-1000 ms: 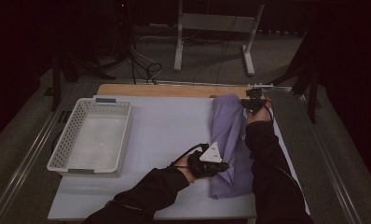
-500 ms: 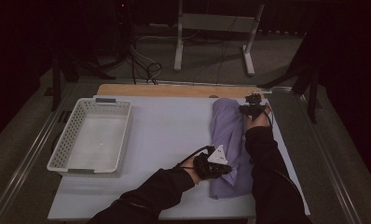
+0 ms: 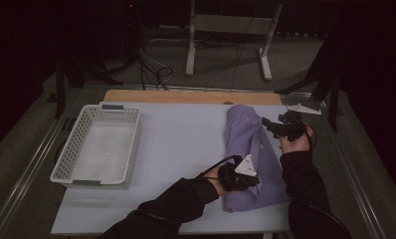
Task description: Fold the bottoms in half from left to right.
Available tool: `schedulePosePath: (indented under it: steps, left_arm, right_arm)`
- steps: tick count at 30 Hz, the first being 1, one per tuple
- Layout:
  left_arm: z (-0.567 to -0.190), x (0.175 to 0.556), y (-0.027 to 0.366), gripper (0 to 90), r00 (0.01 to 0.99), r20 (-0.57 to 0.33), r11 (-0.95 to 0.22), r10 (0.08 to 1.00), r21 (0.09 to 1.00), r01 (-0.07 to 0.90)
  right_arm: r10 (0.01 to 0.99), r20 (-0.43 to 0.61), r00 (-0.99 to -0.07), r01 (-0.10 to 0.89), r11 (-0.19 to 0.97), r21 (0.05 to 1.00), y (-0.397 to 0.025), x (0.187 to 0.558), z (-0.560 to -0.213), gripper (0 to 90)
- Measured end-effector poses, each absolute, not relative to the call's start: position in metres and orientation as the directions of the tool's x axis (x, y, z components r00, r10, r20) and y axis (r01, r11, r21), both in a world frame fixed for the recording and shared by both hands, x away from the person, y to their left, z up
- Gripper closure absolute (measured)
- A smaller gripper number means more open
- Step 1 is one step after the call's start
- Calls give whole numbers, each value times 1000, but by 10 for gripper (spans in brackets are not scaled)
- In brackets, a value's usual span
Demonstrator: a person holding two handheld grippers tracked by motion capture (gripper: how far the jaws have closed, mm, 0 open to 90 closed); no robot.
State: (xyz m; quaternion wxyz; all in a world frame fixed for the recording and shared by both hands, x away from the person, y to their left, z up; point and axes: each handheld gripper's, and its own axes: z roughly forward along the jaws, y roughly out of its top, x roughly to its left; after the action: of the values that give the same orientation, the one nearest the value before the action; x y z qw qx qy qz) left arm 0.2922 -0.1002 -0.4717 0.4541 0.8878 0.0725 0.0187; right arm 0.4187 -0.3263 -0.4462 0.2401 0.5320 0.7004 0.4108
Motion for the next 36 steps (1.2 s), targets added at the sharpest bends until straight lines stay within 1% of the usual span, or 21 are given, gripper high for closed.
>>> schedulePosePath:
  steps: [3, 4, 5, 6, 12, 19, 20, 21, 22, 23, 24, 27, 28, 29, 30, 31, 32, 33, 34, 35, 36]
  left_arm:
    - [-470, 292, -108, 885, 990, -31, -582, 135, 807, 104]
    - [-469, 292, -117, 885, 993, -29, -590, 118, 802, 94]
    - [-469, 292, -117, 884, 993, -29, -590, 118, 802, 94]
    - [-469, 291, -125, 883, 994, -22, -598, 107, 797, 82]
    - [-472, 287, -147, 878, 997, -15, -614, 72, 788, 56]
    - [-476, 287, -160, 866, 998, -28, -605, 55, 794, 55]
    - [-476, 288, -160, 803, 998, -24, -597, 56, 800, 53]
    - [-475, 289, -159, 803, 998, -32, -592, 60, 803, 61]
    - [-475, 289, -158, 772, 998, -37, -590, 58, 805, 64]
    - [-474, 289, -156, 697, 998, -27, -592, 63, 804, 60]
    - [-471, 289, -152, 524, 997, -19, -585, 78, 809, 62]
    - [-467, 291, -145, 341, 993, -38, -582, 108, 808, 94]
    - [-463, 292, -135, 305, 989, -33, -570, 144, 814, 110]
    - [-463, 292, -135, 265, 989, -33, -570, 144, 814, 110]
    - [-460, 293, -124, 209, 983, -38, -556, 178, 820, 133]
    - [-460, 293, -124, 181, 983, -38, -556, 178, 820, 133]
    - [-458, 295, -110, 165, 976, -47, -541, 214, 826, 158]
    - [-458, 295, -110, 147, 976, -47, -541, 214, 826, 158]
    - [-457, 295, -97, 127, 969, -43, -528, 244, 832, 170]
    - [-457, 295, -97, 112, 969, -43, -528, 244, 832, 170]
    - [-456, 293, -83, 85, 970, -49, -525, 238, 834, 171]
  right_arm:
    - [940, 132, -316, 540, 64, 839, -335, 408, -441, 189]
    - [941, 119, -318, 523, 69, 849, -343, 397, -438, 156]
    - [941, 119, -318, 523, 69, 849, -343, 397, -438, 156]
    - [942, 95, -321, 508, 86, 857, -351, 386, -435, 137]
    - [949, 101, -298, 482, 58, 874, -374, 361, -429, 136]
    - [952, 99, -290, 436, 39, 899, -380, 347, -430, 142]
    - [956, 77, -285, 431, 55, 901, -376, 344, -432, 142]
    - [956, 77, -285, 431, 55, 901, -376, 344, -432, 142]
    - [953, 76, -293, 430, 61, 901, -374, 343, -432, 141]
    - [951, 76, -299, 430, 63, 901, -372, 343, -433, 136]
    - [950, 63, -305, 420, 75, 904, -369, 340, -432, 135]
    - [949, 47, -311, 417, 92, 904, -365, 335, -431, 132]
    - [947, 54, -317, 411, 86, 907, -364, 331, -431, 132]
    - [947, 54, -317, 411, 86, 907, -364, 331, -431, 132]
    - [940, 61, -335, 412, 89, 907, -363, 326, -431, 132]
    - [940, 61, -335, 412, 89, 907, -363, 326, -431, 132]
    - [928, 44, -370, 401, 117, 908, -360, 320, -432, 128]
    - [928, 44, -370, 401, 117, 908, -360, 320, -432, 128]
    - [919, 37, -392, 380, 125, 916, -357, 311, -434, 114]
    - [919, 37, -392, 380, 125, 916, -357, 311, -434, 114]
    - [907, 46, -419, 385, 131, 913, -352, 304, -435, 107]
